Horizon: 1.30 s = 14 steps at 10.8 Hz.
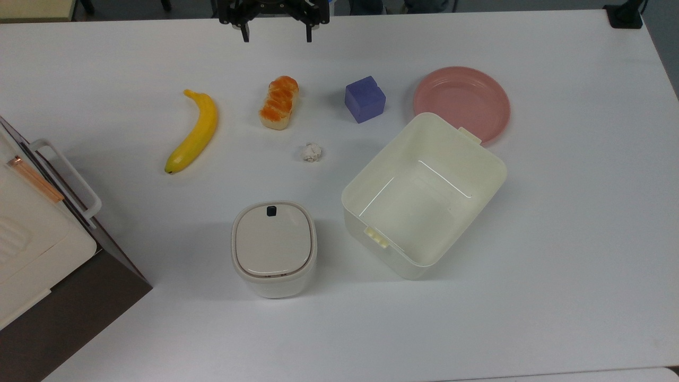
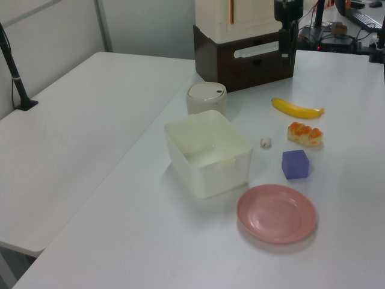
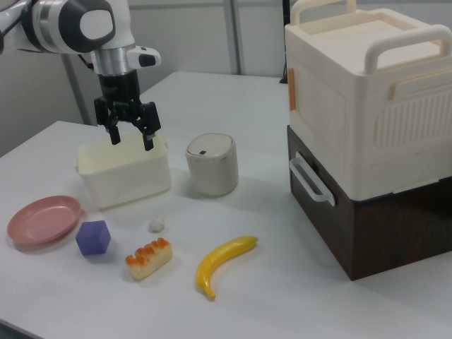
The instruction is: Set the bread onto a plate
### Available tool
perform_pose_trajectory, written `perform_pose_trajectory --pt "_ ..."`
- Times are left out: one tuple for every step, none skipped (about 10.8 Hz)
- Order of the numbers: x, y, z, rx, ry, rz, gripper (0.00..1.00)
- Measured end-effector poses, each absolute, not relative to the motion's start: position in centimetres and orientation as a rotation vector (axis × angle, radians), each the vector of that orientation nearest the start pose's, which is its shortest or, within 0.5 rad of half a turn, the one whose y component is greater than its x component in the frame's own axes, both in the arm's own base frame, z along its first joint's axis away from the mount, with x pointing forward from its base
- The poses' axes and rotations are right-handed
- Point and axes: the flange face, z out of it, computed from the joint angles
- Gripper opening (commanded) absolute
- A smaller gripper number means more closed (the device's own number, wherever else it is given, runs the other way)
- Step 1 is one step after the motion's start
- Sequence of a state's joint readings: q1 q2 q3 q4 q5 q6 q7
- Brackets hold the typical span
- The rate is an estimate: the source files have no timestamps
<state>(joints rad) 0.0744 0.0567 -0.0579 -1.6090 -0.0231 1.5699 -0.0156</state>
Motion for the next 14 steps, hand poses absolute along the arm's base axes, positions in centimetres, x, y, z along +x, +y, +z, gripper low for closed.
perform_pose_trajectory --pt "56.8 0.8 57.4 -3.164 -0.053 0.154 1.00" --pt "56.8 0.8 57.3 -3.164 -0.053 0.156 1.00" --pt "56.9 0.9 57.0 -3.164 -0.058 0.164 1.00" --pt "57.1 1.5 56.4 -3.163 -0.073 0.183 1.00" --pt "57.4 2.4 55.6 -3.163 -0.096 0.204 1.00" --pt "57.6 3.0 55.0 -3.163 -0.113 0.220 1.00" --pt "57.7 3.1 55.0 -3.163 -0.116 0.219 1.00" --pt "57.8 3.0 55.4 -3.164 -0.112 0.207 1.00" --pt "57.8 2.8 55.7 -3.165 -0.107 0.195 1.00" --pt "57.9 2.5 56.0 -3.166 -0.098 0.186 1.00" --pt "57.9 2.3 56.2 -3.166 -0.093 0.179 1.00" --pt "57.9 2.3 56.2 -3.166 -0.092 0.177 1.00" --pt "57.9 2.3 56.2 -3.166 -0.091 0.177 1.00" --pt "57.9 2.3 56.2 -3.166 -0.091 0.177 1.00"
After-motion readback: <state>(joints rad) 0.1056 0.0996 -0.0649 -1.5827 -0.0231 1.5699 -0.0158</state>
